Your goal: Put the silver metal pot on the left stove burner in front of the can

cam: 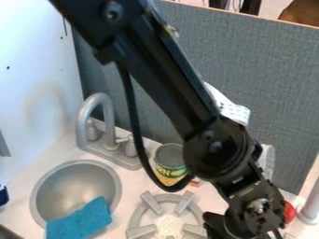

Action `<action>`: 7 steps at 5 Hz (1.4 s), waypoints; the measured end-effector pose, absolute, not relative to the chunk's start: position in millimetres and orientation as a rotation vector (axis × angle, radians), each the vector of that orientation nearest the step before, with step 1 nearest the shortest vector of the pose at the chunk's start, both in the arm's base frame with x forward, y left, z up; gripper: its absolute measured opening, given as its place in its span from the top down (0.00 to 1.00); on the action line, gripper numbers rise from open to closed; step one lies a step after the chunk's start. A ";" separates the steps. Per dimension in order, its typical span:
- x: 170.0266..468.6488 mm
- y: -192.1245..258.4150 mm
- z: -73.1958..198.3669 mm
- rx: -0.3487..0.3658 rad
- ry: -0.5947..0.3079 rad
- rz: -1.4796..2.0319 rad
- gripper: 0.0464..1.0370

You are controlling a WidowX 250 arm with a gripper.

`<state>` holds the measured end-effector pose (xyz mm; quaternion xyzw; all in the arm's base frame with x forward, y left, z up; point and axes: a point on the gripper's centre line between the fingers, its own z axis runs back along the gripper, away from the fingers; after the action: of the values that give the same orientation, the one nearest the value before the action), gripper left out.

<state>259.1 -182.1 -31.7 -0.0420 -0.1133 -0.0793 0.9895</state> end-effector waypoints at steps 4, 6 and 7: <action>264.5 -211.9 -32.1 -0.122 -0.229 -0.260 0.05; 267.0 -215.2 -36.3 -0.112 -0.225 -0.272 0.05; 264.8 -222.3 -36.5 -0.118 -0.228 -0.286 0.05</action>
<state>264.8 -222.3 -36.5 -0.0587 -0.1135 -0.1419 0.9816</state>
